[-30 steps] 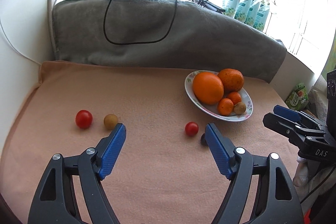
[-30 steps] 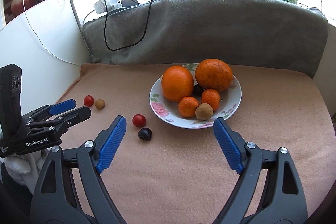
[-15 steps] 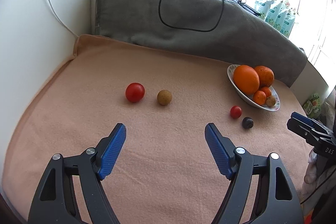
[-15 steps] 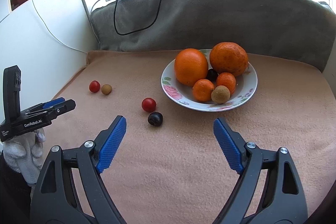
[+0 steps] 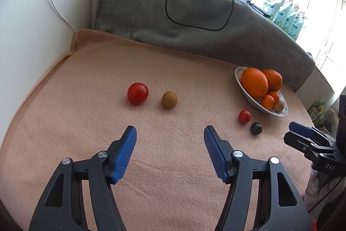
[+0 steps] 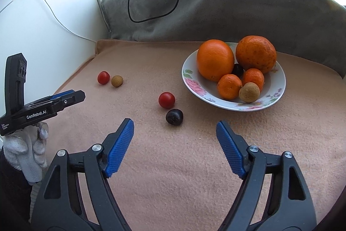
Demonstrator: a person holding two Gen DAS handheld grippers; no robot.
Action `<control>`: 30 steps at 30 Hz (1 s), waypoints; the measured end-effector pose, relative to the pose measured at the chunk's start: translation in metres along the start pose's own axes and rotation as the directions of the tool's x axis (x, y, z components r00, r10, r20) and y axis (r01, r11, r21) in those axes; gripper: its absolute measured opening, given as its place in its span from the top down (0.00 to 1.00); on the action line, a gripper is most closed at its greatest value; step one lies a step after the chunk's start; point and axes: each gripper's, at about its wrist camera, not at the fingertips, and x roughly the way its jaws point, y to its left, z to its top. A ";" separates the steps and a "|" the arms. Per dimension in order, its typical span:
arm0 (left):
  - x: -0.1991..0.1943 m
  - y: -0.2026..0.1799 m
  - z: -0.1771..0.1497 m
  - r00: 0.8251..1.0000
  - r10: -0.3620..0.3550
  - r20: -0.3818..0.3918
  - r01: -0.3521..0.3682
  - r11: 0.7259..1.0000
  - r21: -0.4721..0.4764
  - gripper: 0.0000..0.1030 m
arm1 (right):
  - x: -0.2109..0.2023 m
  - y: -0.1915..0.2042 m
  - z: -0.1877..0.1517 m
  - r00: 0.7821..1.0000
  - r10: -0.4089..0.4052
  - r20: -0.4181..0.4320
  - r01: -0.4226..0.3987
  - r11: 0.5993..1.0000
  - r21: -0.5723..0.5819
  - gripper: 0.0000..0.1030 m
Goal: Organize fruits
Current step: 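Move the left tool to the brown round fruit while the right tool approaches the dark plum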
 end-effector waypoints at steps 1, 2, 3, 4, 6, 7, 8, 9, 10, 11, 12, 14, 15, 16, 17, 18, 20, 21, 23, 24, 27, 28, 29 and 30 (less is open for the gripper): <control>0.003 0.000 0.001 1.000 -0.001 -0.003 0.001 1.000 0.002 0.40 | 0.002 -0.001 0.000 1.000 0.003 -0.006 -0.003 1.000 0.004 0.26; 0.005 -0.001 0.003 1.000 -0.006 -0.007 0.006 1.000 0.003 0.40 | 0.004 -0.002 0.000 1.000 0.008 -0.012 -0.008 1.000 0.009 0.27; 0.008 -0.002 0.004 1.000 -0.015 -0.009 0.015 1.000 0.006 0.42 | 0.006 -0.003 0.000 1.000 0.014 -0.018 -0.014 1.000 0.013 0.29; 0.010 -0.004 0.006 1.000 -0.021 -0.012 0.021 1.000 0.012 0.44 | 0.008 -0.003 0.000 1.000 0.018 -0.023 -0.018 1.000 0.016 0.31; 0.015 -0.007 0.010 1.000 -0.021 -0.016 0.022 0.999 0.031 0.45 | 0.011 -0.004 0.001 0.999 0.019 -0.031 -0.018 1.000 0.017 0.34; 0.018 -0.009 0.012 1.000 -0.017 -0.018 0.018 0.999 0.042 0.45 | 0.012 -0.003 0.002 0.999 0.021 -0.034 -0.020 1.000 0.015 0.35; 0.021 -0.009 0.013 1.000 -0.015 -0.022 0.016 0.999 0.048 0.46 | 0.013 -0.003 0.002 0.999 0.023 -0.037 -0.023 1.000 0.013 0.36; 0.024 -0.009 0.015 1.000 -0.014 -0.025 0.015 0.999 0.052 0.47 | 0.014 -0.003 0.003 0.999 0.024 -0.038 -0.023 1.000 0.013 0.37; 0.027 -0.010 0.017 1.000 -0.013 -0.028 0.015 0.998 0.054 0.48 | 0.016 -0.003 0.003 0.999 0.023 -0.039 -0.022 1.000 0.014 0.38; 0.029 -0.010 0.018 1.000 -0.012 -0.029 0.013 0.998 0.056 0.48 | 0.017 -0.003 0.003 0.999 0.024 -0.042 -0.023 1.000 0.016 0.39; 0.031 -0.010 0.019 1.000 -0.010 -0.029 0.011 0.998 0.058 0.48 | 0.019 -0.003 0.003 0.999 0.026 -0.046 -0.026 0.999 0.019 0.40; 0.036 -0.011 0.022 0.999 -0.009 -0.030 0.011 0.998 0.064 0.49 | 0.022 -0.004 0.004 0.998 0.031 -0.054 -0.030 0.999 0.024 0.43; 0.039 -0.011 0.023 0.999 -0.008 -0.033 0.010 0.998 0.067 0.50 | 0.023 -0.004 0.004 0.998 0.031 -0.058 -0.030 0.999 0.025 0.45; 0.042 -0.011 0.024 0.999 -0.006 -0.036 0.009 0.997 0.071 0.51 | 0.025 -0.004 0.005 0.998 0.030 -0.061 -0.028 0.999 0.025 0.46; 0.045 -0.011 0.025 0.999 -0.004 -0.038 0.006 0.997 0.075 0.53 | 0.027 -0.004 0.006 0.997 0.030 -0.065 -0.028 0.999 0.023 0.47; 0.048 -0.011 0.025 0.999 0.001 -0.042 0.002 0.997 0.079 0.56 | 0.028 -0.004 0.006 0.997 0.030 -0.068 -0.029 0.999 0.022 0.48; 0.054 -0.010 0.027 0.999 0.004 -0.049 0.000 0.997 0.081 0.57 | 0.033 -0.004 0.008 0.997 0.028 -0.077 -0.026 0.999 0.022 0.50; 0.057 -0.010 0.028 0.999 0.007 -0.052 -0.003 0.997 0.082 0.57 | 0.035 -0.004 0.008 0.996 0.025 -0.082 -0.024 0.999 0.022 0.51; 0.061 -0.010 0.029 0.998 0.018 -0.055 -0.013 0.996 0.089 0.57 | 0.039 -0.005 0.009 0.996 0.027 -0.090 -0.024 0.999 0.027 0.51; 0.063 -0.010 0.030 0.998 0.023 -0.056 -0.018 0.995 0.093 0.58 | 0.040 -0.006 0.009 0.995 0.030 -0.094 -0.028 0.999 0.032 0.53; 0.070 -0.011 0.032 0.997 0.026 -0.066 -0.020 0.995 0.100 0.61 | 0.045 -0.008 0.011 0.994 0.035 -0.104 -0.031 0.999 0.043 0.55; 0.071 -0.011 0.033 0.997 0.030 -0.068 -0.023 0.994 0.103 0.61 | 0.046 -0.008 0.011 0.994 0.037 -0.107 -0.032 0.998 0.046 0.56; 0.073 -0.012 0.033 0.997 0.034 -0.070 -0.026 0.994 0.105 0.61 | 0.048 -0.007 0.013 0.993 0.040 -0.110 -0.035 0.998 0.047 0.56; 0.075 -0.012 0.034 0.997 0.037 -0.074 -0.029 0.994 0.106 0.61 | 0.049 -0.007 0.013 0.993 0.041 -0.112 -0.036 0.998 0.048 0.56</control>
